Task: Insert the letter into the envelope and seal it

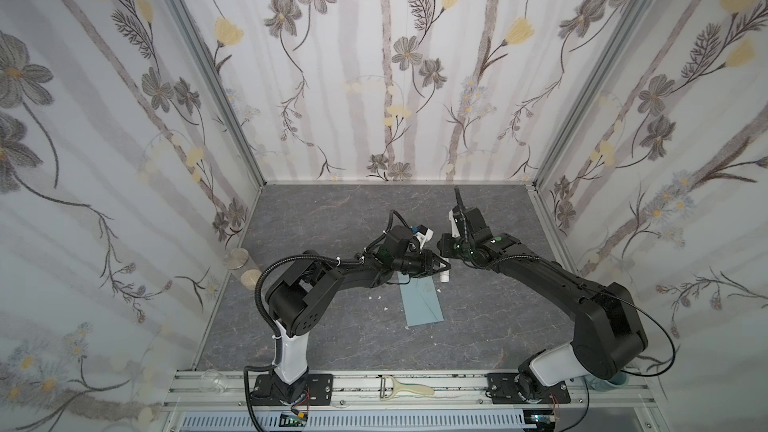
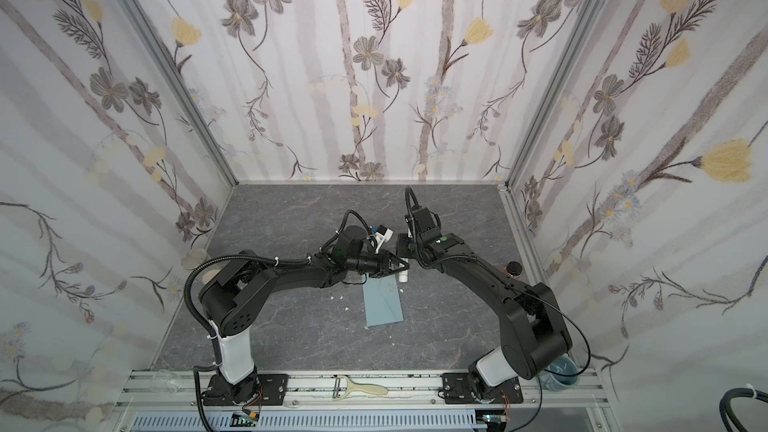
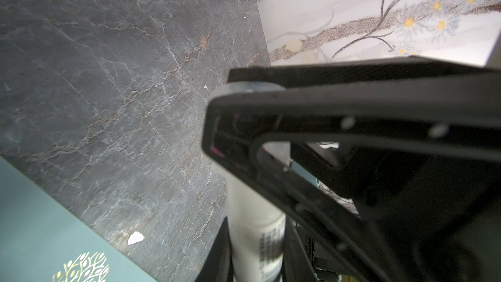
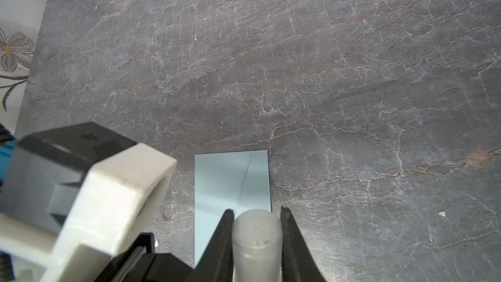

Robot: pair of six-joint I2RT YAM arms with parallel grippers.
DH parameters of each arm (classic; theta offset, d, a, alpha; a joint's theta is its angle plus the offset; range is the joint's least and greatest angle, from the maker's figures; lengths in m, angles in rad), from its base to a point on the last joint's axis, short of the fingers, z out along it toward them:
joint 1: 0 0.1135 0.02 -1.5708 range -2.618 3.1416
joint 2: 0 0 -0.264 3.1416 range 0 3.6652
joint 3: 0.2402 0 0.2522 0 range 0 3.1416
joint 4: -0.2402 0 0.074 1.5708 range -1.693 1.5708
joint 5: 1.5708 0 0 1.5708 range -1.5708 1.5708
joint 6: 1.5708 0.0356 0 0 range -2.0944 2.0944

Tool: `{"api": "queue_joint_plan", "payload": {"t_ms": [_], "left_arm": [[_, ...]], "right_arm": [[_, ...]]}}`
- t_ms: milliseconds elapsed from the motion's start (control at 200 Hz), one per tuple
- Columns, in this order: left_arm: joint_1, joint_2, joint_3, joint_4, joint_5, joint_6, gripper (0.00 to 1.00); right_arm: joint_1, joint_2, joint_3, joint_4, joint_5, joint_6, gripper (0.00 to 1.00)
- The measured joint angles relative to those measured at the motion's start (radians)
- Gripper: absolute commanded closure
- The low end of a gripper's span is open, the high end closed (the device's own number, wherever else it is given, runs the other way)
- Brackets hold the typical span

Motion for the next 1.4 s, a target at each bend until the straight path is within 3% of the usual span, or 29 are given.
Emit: {"api": "queue_joint_plan", "payload": {"t_ms": [1399], "left_arm": [[0.006,-0.021,0.009,0.028,-0.008,-0.063,1.00]], "right_arm": [[0.023,-0.035,-0.010,0.044,0.064,0.024,0.76]]}}
